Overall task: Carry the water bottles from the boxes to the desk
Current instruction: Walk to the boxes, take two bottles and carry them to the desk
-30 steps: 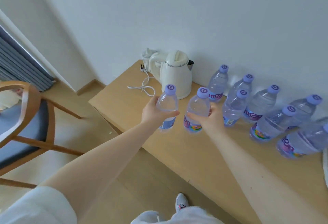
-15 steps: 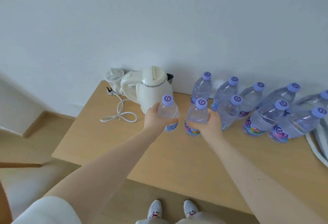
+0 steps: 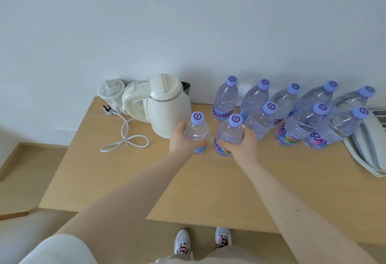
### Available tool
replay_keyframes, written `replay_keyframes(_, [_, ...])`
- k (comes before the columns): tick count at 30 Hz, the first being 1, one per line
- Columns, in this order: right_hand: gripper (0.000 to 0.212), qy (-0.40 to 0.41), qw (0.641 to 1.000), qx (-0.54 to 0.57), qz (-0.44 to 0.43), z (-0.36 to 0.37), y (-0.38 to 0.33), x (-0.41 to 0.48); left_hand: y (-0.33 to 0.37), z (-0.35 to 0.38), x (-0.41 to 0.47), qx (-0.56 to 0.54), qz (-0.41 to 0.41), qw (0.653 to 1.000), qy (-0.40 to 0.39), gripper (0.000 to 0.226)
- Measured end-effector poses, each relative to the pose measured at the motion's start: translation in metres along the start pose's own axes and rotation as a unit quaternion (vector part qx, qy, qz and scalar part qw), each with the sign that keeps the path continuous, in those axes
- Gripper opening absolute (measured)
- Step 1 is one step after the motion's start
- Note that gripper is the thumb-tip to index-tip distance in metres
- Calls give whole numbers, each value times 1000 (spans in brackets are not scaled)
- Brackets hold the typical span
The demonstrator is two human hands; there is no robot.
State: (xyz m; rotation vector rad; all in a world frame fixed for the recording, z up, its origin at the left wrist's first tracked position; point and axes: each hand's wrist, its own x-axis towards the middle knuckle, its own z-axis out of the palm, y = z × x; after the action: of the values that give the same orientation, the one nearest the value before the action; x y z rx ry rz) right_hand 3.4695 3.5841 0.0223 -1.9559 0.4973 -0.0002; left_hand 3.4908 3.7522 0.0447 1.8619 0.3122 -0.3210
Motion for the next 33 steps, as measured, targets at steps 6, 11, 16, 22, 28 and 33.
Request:
replay_keyframes(6, [67, -3, 1000, 28, 0, -4, 2, -4, -4, 1, -2, 11, -14, 1000, 10, 75])
replay_keyframes(11, [72, -9, 996, 78, 38, 3, 19, -15, -14, 6, -5, 39, -90, 995, 12, 88])
replay_keyframes(16, [43, -1, 988, 121, 93, 14, 31, -14, -19, 16, -1, 6, -97, 995, 18, 61])
replay_keyframes(22, [59, 18, 979, 169, 109, 19, 32, 1, -11, 28, 11, 3, -87, 996, 28, 67])
replay_keyframes(28, [38, 29, 975, 187, 116, 20, 28, 4, -7, 32, 16, 0, -102, 995, 21, 64])
replay_keyframes(33, [51, 41, 973, 185, 132, 20, 26, -9, -15, 23, 6, -1, -141, 990, -19, 76])
